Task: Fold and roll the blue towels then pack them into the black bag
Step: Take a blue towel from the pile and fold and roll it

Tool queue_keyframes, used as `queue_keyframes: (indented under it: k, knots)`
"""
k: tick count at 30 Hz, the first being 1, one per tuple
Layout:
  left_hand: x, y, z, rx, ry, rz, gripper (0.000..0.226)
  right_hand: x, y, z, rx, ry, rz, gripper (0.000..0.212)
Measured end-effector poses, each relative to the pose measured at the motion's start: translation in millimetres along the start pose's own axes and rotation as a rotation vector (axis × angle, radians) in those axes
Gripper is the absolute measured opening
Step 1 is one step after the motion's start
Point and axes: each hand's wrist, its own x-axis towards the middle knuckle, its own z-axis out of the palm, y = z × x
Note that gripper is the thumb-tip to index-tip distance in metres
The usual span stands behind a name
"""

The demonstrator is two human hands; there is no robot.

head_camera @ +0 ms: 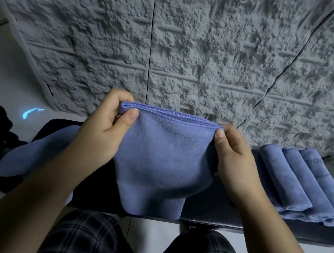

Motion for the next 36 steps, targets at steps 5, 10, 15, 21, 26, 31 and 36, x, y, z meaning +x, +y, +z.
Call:
queue_keyframes:
  k: [5, 10, 15, 21, 26, 31, 36]
  knots:
    - [-12.5, 17.3, -5.7, -0.155, -0.057, -0.013, 0.004, -10.6, -10.5, -11.2, 0.157, -0.063, 0.075, 0.028]
    - [-12.5, 1.2, 6.3, -0.207, -0.082, -0.202, 0.01, -6.1, 7.9, -12.2, 0.04, -0.072, 0.153, 0.031]
    - [-6.3, -59.0, 21.0, 0.138, -0.149, -0.261, 0.017, 9.9, 48.3, 2.0, -0.242, -0.078, 0.145, 0.033]
    - [4.5, -74.7, 43.3, 0.109, -0.177, -0.511, 0.015, 27.8, 69.2, 16.8, -0.289, -0.023, 0.162, 0.029]
    - [23.0, -77.8, 53.1, -0.045, -0.086, -0.587, 0.016, 41.1, 71.5, 24.4, -0.06, 0.042, 0.19, 0.027]
    - [27.9, -94.7, 61.6, -0.055, -0.01, -0.519, 0.019, 54.4, 84.2, 35.1, -0.015, 0.027, 0.14, 0.02]
    - [6.2, -110.3, 71.5, 0.024, -0.213, -0.548, 0.061, 46.1, 90.1, 43.5, -0.202, -0.143, 0.139, 0.057]
